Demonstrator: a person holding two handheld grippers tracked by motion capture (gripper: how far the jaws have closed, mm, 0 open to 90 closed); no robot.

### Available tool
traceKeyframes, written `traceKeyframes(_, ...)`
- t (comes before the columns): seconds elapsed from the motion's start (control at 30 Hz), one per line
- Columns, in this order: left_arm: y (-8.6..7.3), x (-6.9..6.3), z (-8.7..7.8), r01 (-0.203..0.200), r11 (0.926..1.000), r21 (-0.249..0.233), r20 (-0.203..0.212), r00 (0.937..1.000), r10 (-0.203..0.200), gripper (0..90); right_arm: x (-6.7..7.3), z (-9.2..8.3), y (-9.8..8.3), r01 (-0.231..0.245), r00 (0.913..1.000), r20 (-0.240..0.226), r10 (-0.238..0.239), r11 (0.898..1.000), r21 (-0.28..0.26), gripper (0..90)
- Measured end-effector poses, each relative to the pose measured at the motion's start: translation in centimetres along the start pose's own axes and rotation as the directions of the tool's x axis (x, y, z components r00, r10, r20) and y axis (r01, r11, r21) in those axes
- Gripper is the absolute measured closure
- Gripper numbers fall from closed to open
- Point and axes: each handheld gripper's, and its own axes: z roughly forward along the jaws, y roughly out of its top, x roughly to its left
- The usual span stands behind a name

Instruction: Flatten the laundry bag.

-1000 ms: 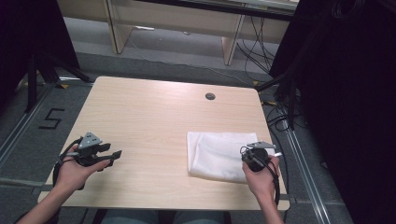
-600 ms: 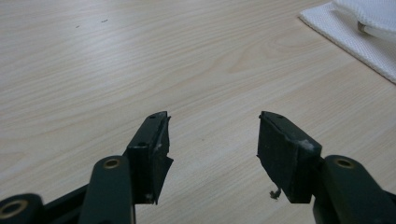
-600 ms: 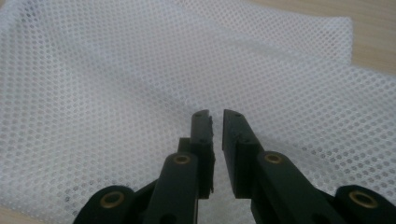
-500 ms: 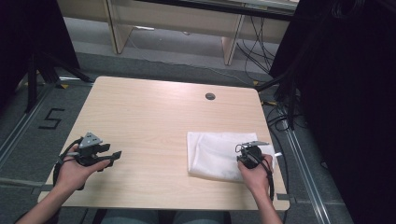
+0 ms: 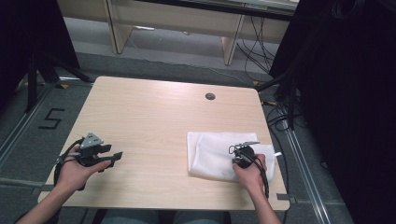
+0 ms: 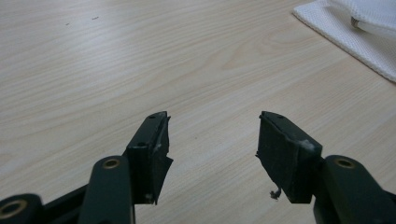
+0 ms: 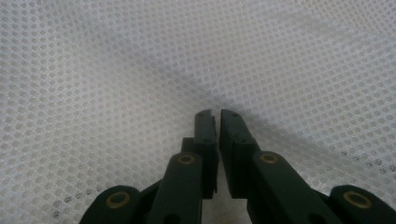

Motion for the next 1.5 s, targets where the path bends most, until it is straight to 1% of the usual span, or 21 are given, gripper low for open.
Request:
traceKeyframes(0.13,0.0,0.0,0.0,-0.014,0.9999,0.001,0.005,0.9999,0.014,43.2,0.2,0.4,0.4,0.040,0.9991,-0.010,-0.040,0.999,0.003,89.3)
traceKeyframes(0.23,0.0,0.0,0.0,-0.010,0.9999,0.003,0.004,0.9999,0.010,43.2,0.6,0.4,0.7,0.082,0.9966,0.012,-0.082,0.997,0.012,90.0)
traceKeyframes(0.3,0.0,0.1,0.0,-0.010,0.9999,0.005,0.006,0.9999,0.010,43.2,0.7,0.5,0.7,0.083,0.9964,0.019,-0.083,0.997,0.010,90.0)
traceKeyframes(0.4,0.0,-0.1,0.1,-0.003,1.0000,0.006,0.011,0.9999,0.003,43.2,1.2,0.8,1.2,0.131,0.9913,0.012,-0.131,0.991,0.009,90.0)
traceKeyframes(0.57,0.0,-0.2,0.1,-0.008,1.0000,0.005,0.016,0.9998,0.008,43.3,2.2,1.2,1.8,0.167,0.9860,0.010,-0.167,0.986,0.002,90.0)
traceKeyframes(0.67,0.0,-0.2,0.1,-0.012,0.9998,0.012,0.023,0.9997,0.012,43.4,3.4,1.6,2.5,0.212,0.9773,-0.007,-0.212,0.977,-0.009,90.0)
traceKeyframes(0.8,0.0,-0.2,0.1,-0.012,0.9999,0.012,0.024,0.9996,0.011,43.5,4.3,1.9,3.0,0.225,0.9740,-0.025,-0.225,0.974,-0.015,90.0)
traceKeyframes(0.87,0.0,-0.3,0.1,-0.010,0.9999,0.011,0.025,0.9997,0.010,43.5,4.8,2.1,3.3,0.255,0.9661,-0.032,-0.256,0.966,-0.030,90.0)
traceKeyframes(1.0,0.0,-0.4,0.2,-0.015,0.9998,0.012,0.030,0.9994,0.015,43.7,6.0,2.4,3.7,0.270,0.9609,-0.052,-0.272,0.962,-0.035,90.0)
traceKeyframes(1.03,0.0,-0.5,0.2,-0.013,0.9999,0.010,0.031,0.9994,0.013,43.8,6.2,2.4,3.8,0.280,0.9580,-0.053,-0.282,0.959,-0.036,90.0)
traceKeyframes(1.07,0.1,-0.5,0.3,-0.012,0.9999,0.009,0.037,0.9993,0.012,44.1,6.6,2.5,4.0,0.302,0.9500,-0.069,-0.305,0.952,-0.042,90.0)
traceKeyframes(1.1,0.1,-0.5,0.3,-0.017,0.9998,0.011,0.039,0.9991,0.016,44.2,7.0,2.4,4.0,0.279,0.9562,-0.084,-0.280,0.960,-0.030,90.0)
traceKeyframes(1.13,0.1,-0.5,0.3,-0.017,0.9998,0.011,0.039,0.9991,0.016,44.4,7.0,2.4,4.0,0.279,0.9562,-0.084,-0.280,0.960,-0.030,90.0)
traceKeyframes(1.17,0.2,-0.6,0.4,-0.016,0.9999,0.006,0.046,0.9988,0.016,44.4,7.0,2.6,4.1,0.303,0.9484,-0.081,-0.307,0.952,-0.050,90.0)
traceKeyframes(1.23,0.3,-0.9,0.6,-0.020,0.9998,0.001,0.056,0.9983,0.020,44.8,7.8,2.6,4.2,0.299,0.9482,-0.099,-0.302,0.953,-0.047,90.0)
traceKeyframes(1.27,0.4,-1.1,0.8,-0.033,0.9994,0.007,0.064,0.9975,0.032,44.8,8.3,2.8,4.4,0.304,0.9445,-0.112,-0.309,0.951,-0.056,90.0)
traceKeyframes(1.3,0.6,-1.5,1.2,-0.047,0.9989,0.006,0.079,0.9958,0.046,44.8,8.4,2.9,4.5,0.316,0.9404,-0.109,-0.322,0.946,-0.071,90.0)
traceKeyframes(1.4,0.9,-2.2,1.6,-0.062,0.9980,0.014,0.100,0.9931,0.060,45.2,8.8,3.0,4.6,0.315,0.9375,-0.132,-0.322,0.946,-0.074,90.0)
traceKeyframes(1.43,1.1,-2.7,2.0,-0.061,0.9981,0.009,0.123,0.9905,0.060,45.2,9.0,3.1,4.7,0.312,0.9367,-0.141,-0.321,0.947,-0.078,90.0)
traceKeyframes(1.47,1.3,-3.0,2.3,-0.091,0.9957,0.017,0.147,0.9852,0.087,46.3,9.2,3.1,4.8,0.291,0.9374,-0.177,-0.300,0.954,-0.074,90.0)
traceKeyframes(1.5,1.4,-3.3,2.5,-0.093,0.9956,0.015,0.154,0.9840,0.089,46.5,9.2,3.0,5.1,0.267,0.9358,-0.223,-0.273,0.962,-0.058,86.6)
